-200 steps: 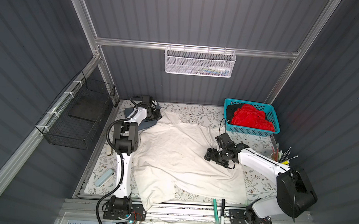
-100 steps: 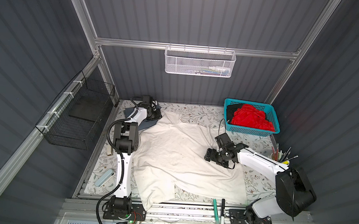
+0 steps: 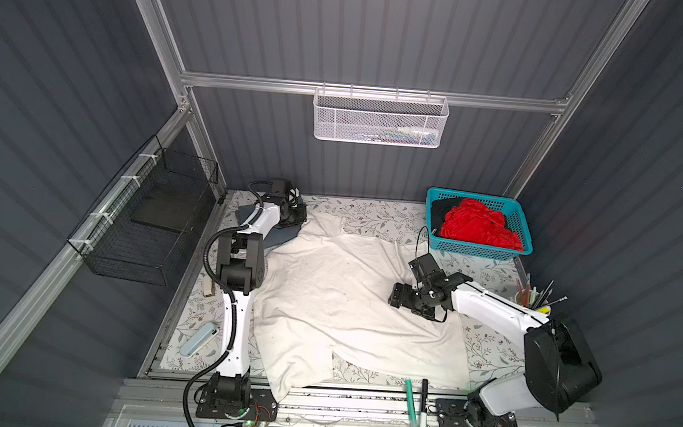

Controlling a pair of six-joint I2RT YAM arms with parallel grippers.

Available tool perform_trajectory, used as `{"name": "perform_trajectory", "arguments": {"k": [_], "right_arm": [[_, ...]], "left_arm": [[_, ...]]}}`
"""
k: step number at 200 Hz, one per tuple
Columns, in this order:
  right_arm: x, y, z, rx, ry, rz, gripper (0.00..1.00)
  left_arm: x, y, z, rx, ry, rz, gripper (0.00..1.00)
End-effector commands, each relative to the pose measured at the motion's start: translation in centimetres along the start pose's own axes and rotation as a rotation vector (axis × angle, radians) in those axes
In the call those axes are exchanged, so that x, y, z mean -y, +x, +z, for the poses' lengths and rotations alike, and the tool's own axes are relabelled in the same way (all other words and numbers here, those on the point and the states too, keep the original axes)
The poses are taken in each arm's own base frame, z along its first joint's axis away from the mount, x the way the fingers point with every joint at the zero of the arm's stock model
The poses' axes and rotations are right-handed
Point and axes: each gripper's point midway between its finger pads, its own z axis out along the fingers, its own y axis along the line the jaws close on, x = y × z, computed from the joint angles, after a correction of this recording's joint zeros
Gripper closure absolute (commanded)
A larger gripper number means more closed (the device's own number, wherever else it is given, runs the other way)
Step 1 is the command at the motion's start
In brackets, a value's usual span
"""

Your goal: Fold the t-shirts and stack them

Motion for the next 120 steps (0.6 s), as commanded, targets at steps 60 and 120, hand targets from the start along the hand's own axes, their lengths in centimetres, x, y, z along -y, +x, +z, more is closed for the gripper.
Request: {"name": "perform_trajectory", "arguments": {"k": [60,120], "right_arm": [[0.4,0.8,-0.2,-0.006,-0.006,-0.006,0.07],[0.8,1.3,-0.5,0.003,-0.005,0.002,0.06]], "left_arm": [[2.2,-5.1,-6.6,0.139,-0.145,0.175,1.00],[4.5,-6.7,-6.9,0.159,-0.340,0.493,1.00]]}}
